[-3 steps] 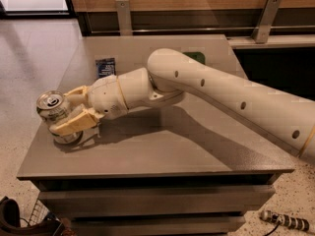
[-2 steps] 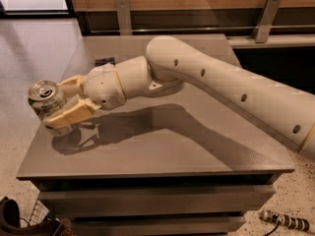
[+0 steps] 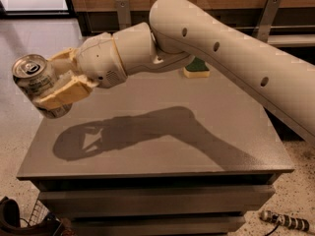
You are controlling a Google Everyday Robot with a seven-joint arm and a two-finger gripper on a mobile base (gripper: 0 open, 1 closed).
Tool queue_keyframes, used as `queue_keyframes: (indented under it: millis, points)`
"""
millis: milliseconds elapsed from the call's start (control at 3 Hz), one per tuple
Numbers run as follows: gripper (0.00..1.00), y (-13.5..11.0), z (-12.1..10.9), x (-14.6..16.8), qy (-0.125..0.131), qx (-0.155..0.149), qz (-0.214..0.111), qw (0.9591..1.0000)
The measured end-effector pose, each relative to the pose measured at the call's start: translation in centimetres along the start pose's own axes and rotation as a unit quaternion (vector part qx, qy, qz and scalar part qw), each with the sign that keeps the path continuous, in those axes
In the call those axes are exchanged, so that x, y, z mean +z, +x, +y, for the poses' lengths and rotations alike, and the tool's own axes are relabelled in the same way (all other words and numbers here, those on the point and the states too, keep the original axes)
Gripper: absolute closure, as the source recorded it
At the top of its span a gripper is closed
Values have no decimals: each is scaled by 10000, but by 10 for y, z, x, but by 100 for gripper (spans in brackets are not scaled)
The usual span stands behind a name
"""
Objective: Pick 7up can
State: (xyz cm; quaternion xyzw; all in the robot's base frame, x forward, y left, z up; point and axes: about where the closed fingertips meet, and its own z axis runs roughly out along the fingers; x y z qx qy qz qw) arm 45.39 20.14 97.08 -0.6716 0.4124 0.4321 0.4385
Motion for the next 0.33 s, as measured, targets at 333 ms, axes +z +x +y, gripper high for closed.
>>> queue_keyframes:
  millis: [333]
  points:
    - [100,-27,-1,-11,82,-218,140,9996]
